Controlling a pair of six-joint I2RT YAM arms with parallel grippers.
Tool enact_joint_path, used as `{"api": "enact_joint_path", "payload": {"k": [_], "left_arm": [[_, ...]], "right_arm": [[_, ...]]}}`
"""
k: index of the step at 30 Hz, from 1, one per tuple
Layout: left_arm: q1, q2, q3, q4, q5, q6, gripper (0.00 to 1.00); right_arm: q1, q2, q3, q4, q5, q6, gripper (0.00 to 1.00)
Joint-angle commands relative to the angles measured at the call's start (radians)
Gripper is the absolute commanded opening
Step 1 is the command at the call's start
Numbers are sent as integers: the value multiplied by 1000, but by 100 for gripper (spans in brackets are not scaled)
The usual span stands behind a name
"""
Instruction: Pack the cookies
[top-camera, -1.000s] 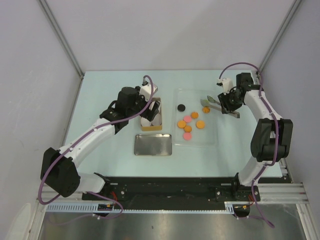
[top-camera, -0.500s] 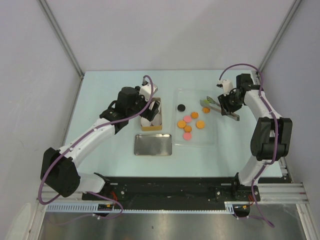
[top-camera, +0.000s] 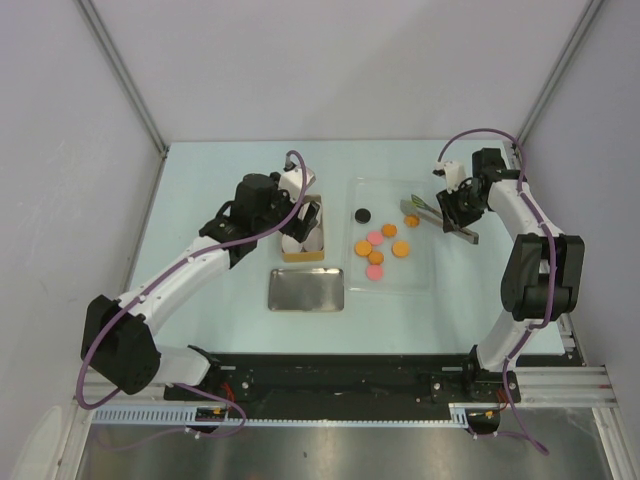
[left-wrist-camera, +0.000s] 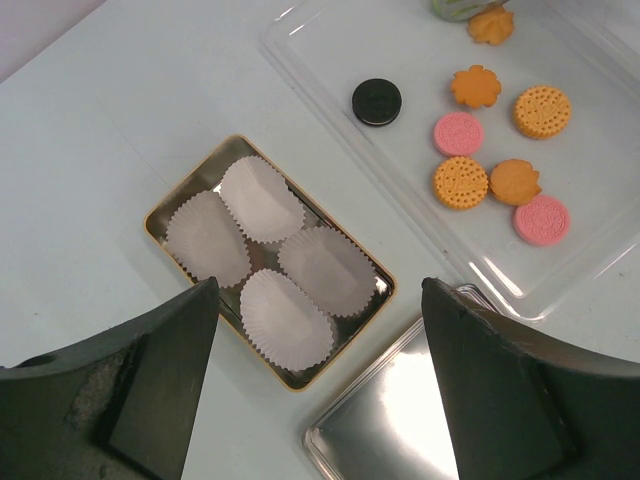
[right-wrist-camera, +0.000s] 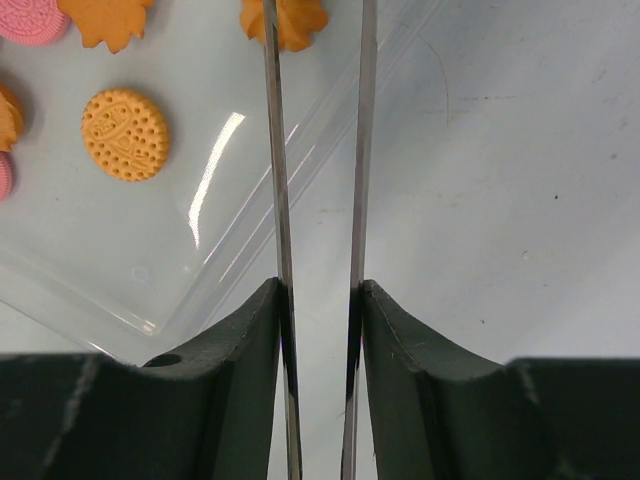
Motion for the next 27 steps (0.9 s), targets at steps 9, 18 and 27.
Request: {"api": "enact_joint_path", "payload": {"k": [9, 18, 27], "left_arm": [[7, -27, -14, 35, -12, 27, 87], [9, -30, -12, 35, -16, 21, 87], [28, -39, -20, 67, -52, -21, 87]], "right_arm": [[17, -51, 8, 26, -20, 29, 31], [51, -120, 8, 74, -18, 60, 28], [109, -183, 53, 62, -44, 77, 28]]}}
